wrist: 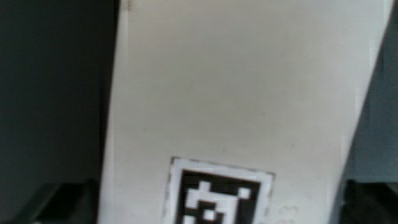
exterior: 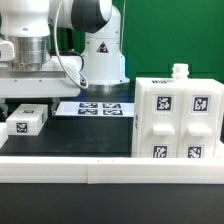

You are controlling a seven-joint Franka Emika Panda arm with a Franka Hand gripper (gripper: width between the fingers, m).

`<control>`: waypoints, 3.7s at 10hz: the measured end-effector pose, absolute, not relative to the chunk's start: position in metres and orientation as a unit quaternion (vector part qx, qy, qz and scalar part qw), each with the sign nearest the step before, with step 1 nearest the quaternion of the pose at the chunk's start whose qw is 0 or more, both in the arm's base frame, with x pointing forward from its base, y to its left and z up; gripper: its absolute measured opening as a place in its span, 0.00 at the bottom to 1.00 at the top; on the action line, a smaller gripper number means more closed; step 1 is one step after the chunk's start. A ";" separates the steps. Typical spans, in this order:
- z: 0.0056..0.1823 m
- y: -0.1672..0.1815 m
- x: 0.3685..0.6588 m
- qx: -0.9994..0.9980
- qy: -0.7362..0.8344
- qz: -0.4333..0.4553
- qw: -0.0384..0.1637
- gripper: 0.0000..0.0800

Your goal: Assemble cabinet

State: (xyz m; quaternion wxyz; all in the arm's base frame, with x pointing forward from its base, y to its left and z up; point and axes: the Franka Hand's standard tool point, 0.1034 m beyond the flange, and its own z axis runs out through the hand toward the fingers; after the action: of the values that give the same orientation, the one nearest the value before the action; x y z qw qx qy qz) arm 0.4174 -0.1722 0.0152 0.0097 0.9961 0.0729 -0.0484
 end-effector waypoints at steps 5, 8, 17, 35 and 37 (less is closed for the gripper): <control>0.015 -0.172 0.418 0.996 0.073 -0.048 0.010 0.70; 0.031 -0.164 0.423 0.996 0.076 -0.050 0.003 0.70; 0.178 -0.017 0.530 0.999 -0.034 -0.037 -0.017 0.70; 0.178 0.064 0.602 1.000 -0.002 -0.019 -0.014 0.70; 0.177 0.069 0.612 1.000 0.001 -0.014 -0.014 0.70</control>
Offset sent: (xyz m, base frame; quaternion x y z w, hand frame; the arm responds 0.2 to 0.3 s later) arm 0.0000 0.0000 0.0000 0.0000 0.0000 0.0000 1.0000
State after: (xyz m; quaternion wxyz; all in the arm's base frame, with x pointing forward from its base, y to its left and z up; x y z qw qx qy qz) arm 0.6116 0.0694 0.1774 -0.0137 0.9998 0.0014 -0.0143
